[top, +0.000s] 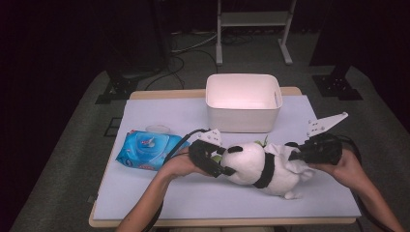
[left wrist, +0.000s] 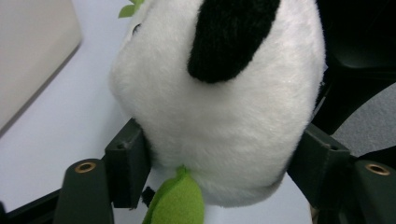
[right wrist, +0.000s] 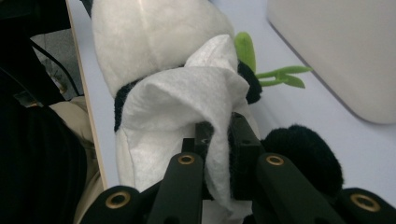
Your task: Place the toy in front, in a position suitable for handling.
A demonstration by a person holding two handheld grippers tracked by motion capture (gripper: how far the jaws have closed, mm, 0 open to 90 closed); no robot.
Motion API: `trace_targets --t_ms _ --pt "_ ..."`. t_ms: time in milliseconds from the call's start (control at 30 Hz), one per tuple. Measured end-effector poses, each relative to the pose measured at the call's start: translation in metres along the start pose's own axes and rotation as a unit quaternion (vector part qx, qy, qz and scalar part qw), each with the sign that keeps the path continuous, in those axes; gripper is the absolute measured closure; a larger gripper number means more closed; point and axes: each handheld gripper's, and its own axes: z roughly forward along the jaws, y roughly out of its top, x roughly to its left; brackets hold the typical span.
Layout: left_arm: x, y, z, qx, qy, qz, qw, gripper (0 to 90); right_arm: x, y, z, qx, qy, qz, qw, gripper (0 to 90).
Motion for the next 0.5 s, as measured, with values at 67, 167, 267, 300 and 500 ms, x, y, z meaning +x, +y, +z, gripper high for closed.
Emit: trace_targets --t_ms 67,167,267,300,500 --pt "-0.002 0.003 -0.002 0.0 0.005 0.003 1.0 31.2 0.001 0.005 0.0 -0.002 -0.001 -0.006 1.0 83.6" --pt "-0.003 0.009 -0.006 0.0 0.009 0.014 0.9999 31.8 0.004 0.012 0.002 -0.005 0.002 -0.015 0.9999 83.5" --pt "-0.006 0.015 -0.008 0.0 0.013 0.016 0.9998 32.5 0.009 0.022 0.006 -0.006 0.009 -0.026 0.9996 83.5" --pt "-0.006 0.016 -0.008 0.001 0.013 0.016 0.9998 32.7 0.011 0.024 0.008 -0.005 0.01 -0.03 0.9995 83.4" --pt "-0.008 0.023 -0.016 0.003 0.022 0.018 0.9996 34.3 0.018 0.036 0.016 -0.002 0.017 -0.044 0.9989 83.1"
